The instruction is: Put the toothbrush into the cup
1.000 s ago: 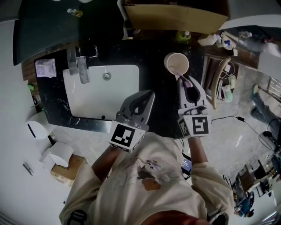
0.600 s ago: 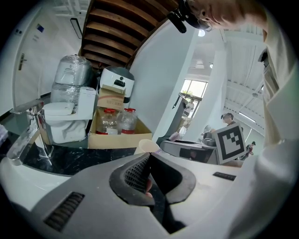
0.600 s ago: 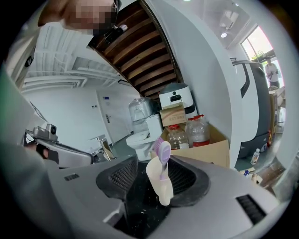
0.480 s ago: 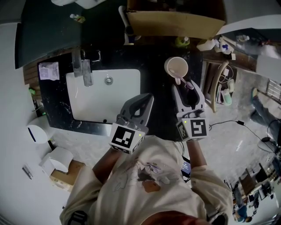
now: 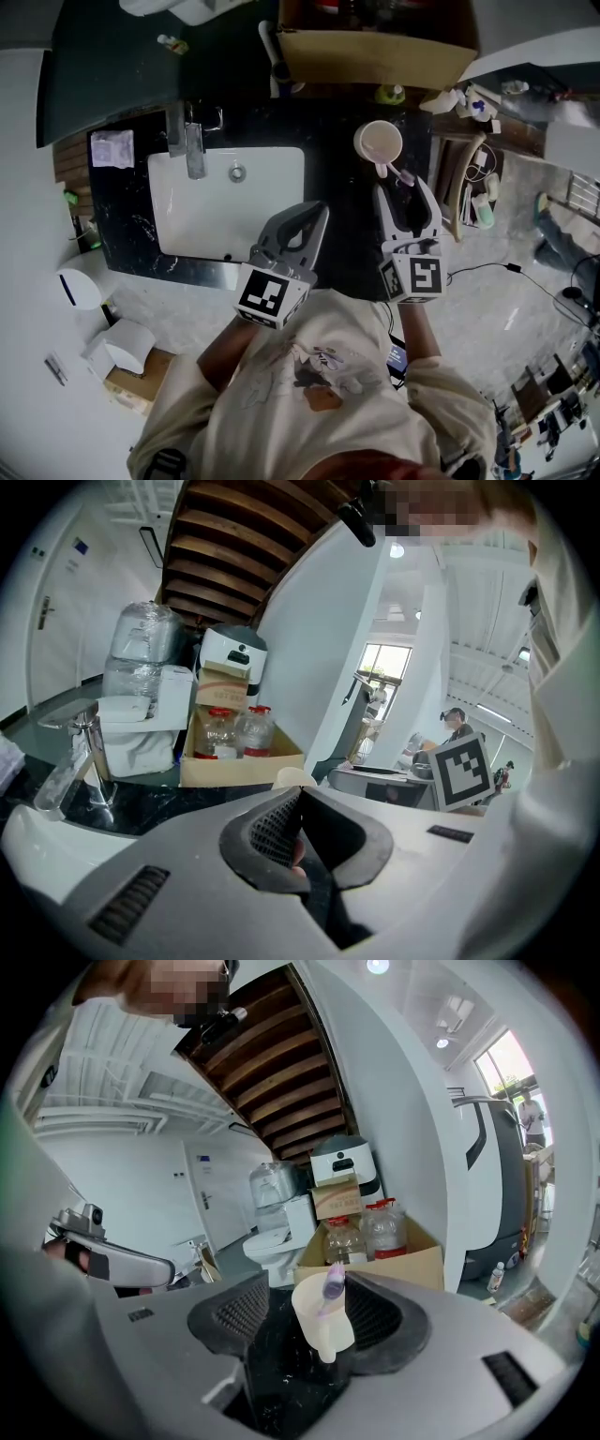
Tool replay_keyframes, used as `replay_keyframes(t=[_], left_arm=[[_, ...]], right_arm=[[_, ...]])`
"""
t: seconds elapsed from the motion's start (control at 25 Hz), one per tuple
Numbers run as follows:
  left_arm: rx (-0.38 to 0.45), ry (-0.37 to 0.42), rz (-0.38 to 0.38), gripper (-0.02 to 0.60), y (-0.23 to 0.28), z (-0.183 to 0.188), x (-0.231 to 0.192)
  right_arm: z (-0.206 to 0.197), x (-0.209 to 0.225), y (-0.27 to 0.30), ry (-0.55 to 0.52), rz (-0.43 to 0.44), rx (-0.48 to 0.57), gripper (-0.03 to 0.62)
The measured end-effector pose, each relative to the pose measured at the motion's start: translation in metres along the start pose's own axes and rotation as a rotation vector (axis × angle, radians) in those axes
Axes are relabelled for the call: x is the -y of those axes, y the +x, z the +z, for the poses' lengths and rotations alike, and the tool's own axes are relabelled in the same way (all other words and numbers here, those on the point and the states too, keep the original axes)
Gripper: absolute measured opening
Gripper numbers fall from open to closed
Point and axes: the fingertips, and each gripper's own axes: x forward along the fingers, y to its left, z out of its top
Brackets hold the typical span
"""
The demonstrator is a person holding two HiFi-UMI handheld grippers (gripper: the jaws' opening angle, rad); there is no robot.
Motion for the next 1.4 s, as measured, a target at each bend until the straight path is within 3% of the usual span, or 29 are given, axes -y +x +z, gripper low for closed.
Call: replay_keyframes(t=[0.8, 1.24, 1.28, 1.36, 1.4], left_arm=[[0.063, 0.038, -0.007, 0.014, -0.068, 0.003, 0.01], [0.096, 0.064, -0.041, 0.014, -0.12, -0.009, 0.022], [0.099, 0.067, -0.044, 0.014, -0.125, -0.011, 0.022], [0.104, 0.069, -0.05, 0.014, -0.136, -0.015, 0.024], [0.106, 0.068, -0.052, 0.014, -0.142, -0.017, 0.026]], right_arm=[[0.01, -0.022, -0.053, 0.056, -0.127, 0.078, 0.244], [-0.005, -0.056, -0.092, 0.077, -0.126, 0.068, 0.24], [-0.005, -0.061, -0.096, 0.072, -0.125, 0.072, 0.229], [-0.006, -0.07, -0.106, 0.06, -0.129, 0.083, 0.104], [-0.006, -0.075, -0.112, 0.053, -0.129, 0.091, 0.075]])
